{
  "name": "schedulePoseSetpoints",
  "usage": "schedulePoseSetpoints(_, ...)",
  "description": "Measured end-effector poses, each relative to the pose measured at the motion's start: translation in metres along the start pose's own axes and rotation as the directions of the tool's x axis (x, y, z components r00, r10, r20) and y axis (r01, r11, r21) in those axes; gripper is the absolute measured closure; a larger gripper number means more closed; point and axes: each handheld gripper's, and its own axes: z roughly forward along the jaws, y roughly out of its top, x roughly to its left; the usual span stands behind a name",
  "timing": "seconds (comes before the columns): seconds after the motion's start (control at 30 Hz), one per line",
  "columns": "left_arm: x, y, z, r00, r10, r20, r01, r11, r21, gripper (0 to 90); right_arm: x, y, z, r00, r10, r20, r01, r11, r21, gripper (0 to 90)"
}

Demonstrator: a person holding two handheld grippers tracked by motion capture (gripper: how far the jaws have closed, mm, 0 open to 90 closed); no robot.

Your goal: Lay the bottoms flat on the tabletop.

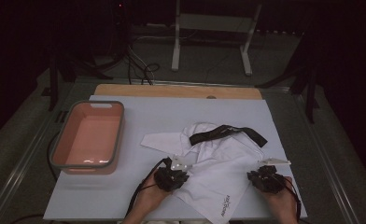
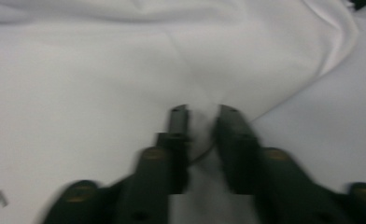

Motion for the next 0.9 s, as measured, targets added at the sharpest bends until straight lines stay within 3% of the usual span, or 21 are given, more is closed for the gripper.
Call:
schedulePoseSetpoints(0.03,-0.001,0.000,0.000,1.0000,0.001,0.004,-0.001,1.0000,-0.001,89.3,0.001,0.000,0.000,0.9998,-0.013,-0.015,0.013,1.000,-0.001,88.9)
schedulePoseSetpoints(0.23,-0.008,0.000,0.000,0.9966,0.000,0.083,-0.001,0.9999,0.015,89.6,-0.002,-0.001,-0.002,0.9996,-0.028,0.002,0.028,1.000,-0.002,89.7)
schedulePoseSetpoints(0.4,-0.026,0.001,0.004,0.9871,0.016,0.159,-0.018,0.9998,0.010,89.4,-0.014,-0.004,-0.008,0.9985,-0.010,0.054,0.010,1.000,-0.002,89.6)
schedulePoseSetpoints(0.57,-0.045,0.003,0.010,0.9736,0.060,0.220,-0.066,0.9977,0.016,88.9,-0.022,-0.007,-0.012,0.9969,0.002,0.079,-0.002,1.000,-0.003,89.6)
schedulePoseSetpoints(0.63,-0.047,0.005,0.010,0.9724,0.074,0.221,-0.075,0.9971,-0.002,85.3,-0.025,-0.009,-0.014,0.9957,0.001,0.093,-0.001,1.000,-0.002,89.6)
schedulePoseSetpoints(0.67,-0.046,0.007,0.009,0.9751,0.067,0.211,-0.066,0.9977,-0.013,75.5,-0.027,-0.010,-0.015,0.9940,0.004,0.109,-0.004,1.000,0.000,89.7)
schedulePoseSetpoints(0.7,-0.043,0.008,0.007,0.9778,0.062,0.200,-0.058,0.9980,-0.026,75.5,-0.027,-0.010,-0.015,0.9940,0.004,0.109,-0.004,1.000,0.000,89.7)
schedulePoseSetpoints(0.77,-0.036,0.012,0.003,0.9828,0.042,0.180,-0.032,0.9978,-0.058,65.6,-0.031,-0.012,-0.018,0.9939,0.019,0.109,-0.018,1.000,-0.008,89.7)
schedulePoseSetpoints(0.8,-0.033,0.014,0.001,0.9867,0.032,0.159,-0.021,0.9973,-0.071,65.6,-0.031,-0.012,-0.018,0.9939,0.019,0.109,-0.018,1.000,-0.008,89.7)
schedulePoseSetpoints(0.83,-0.025,0.017,-0.002,0.9935,0.024,0.112,-0.015,0.9964,-0.084,60.7,-0.032,-0.012,-0.018,0.9937,0.023,0.110,-0.022,1.000,-0.011,89.7)
schedulePoseSetpoints(0.9,-0.021,0.019,-0.004,0.9955,0.018,0.093,-0.009,0.9957,-0.092,58.2,-0.033,-0.011,-0.019,0.9933,0.024,0.113,-0.023,1.000,-0.011,89.7)
